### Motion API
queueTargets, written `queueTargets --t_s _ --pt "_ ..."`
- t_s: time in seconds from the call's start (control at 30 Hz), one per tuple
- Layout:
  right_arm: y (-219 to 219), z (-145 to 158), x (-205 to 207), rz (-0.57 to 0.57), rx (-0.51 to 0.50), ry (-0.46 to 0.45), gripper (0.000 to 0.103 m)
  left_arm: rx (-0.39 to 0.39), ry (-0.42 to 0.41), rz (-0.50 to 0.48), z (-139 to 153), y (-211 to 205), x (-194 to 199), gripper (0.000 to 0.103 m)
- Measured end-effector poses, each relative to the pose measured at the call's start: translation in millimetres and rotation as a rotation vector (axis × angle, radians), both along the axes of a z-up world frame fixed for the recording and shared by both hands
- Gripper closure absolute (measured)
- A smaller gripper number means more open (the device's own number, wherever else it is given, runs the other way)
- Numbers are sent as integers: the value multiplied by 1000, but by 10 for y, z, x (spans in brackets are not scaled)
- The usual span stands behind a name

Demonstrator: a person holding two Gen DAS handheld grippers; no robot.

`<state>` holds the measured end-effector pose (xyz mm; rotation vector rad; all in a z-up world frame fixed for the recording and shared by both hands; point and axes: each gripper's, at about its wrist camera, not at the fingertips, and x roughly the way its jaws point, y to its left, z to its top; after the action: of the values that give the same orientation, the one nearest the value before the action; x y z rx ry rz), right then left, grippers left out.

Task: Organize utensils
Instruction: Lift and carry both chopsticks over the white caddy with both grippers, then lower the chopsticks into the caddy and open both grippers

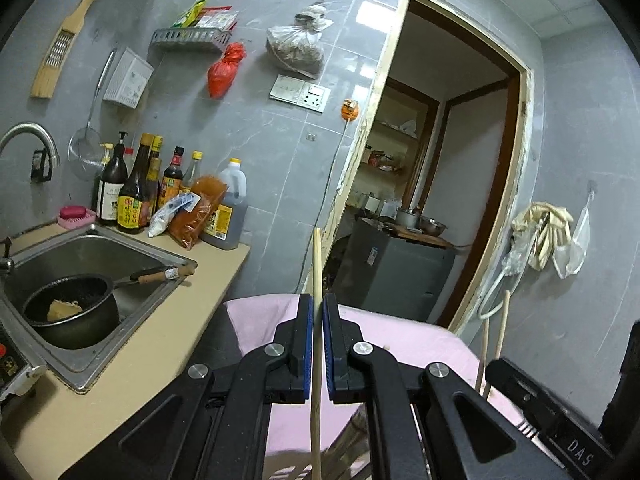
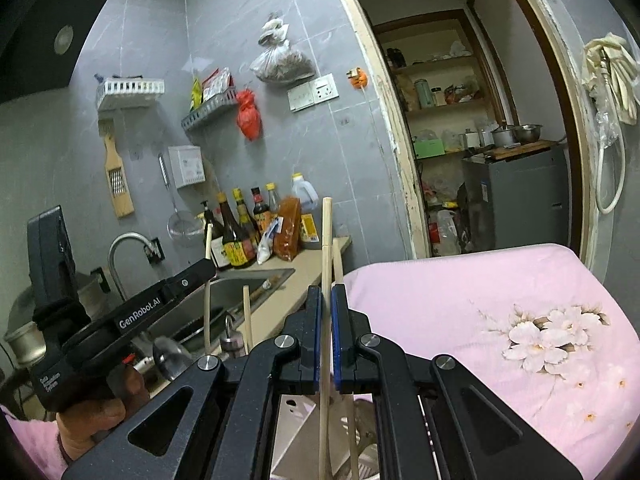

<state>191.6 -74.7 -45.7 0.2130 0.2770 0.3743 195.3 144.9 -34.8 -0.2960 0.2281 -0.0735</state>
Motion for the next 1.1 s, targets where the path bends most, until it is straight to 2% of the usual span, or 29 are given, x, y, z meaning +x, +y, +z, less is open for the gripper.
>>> queueTargets --t_s 0.2,0.47,0.73,0.93,1.1 --pt "20 -44 -50 -1 -37 1 99 60 -8 -1 -81 -75 -91 98" --pt "-4 -41 -98 2 -53 33 99 113 15 -27 -11 -117 -162 98" --pt "28 -24 -120 18 -78 78 99 199 13 -32 62 -187 -218 97" --pt "-8 -22 -135 19 -66 107 99 191 56 -54 53 -168 -242 97" --pt "-24 -9 -150 18 -47 118 90 151 91 -75 82 -104 -250 97"
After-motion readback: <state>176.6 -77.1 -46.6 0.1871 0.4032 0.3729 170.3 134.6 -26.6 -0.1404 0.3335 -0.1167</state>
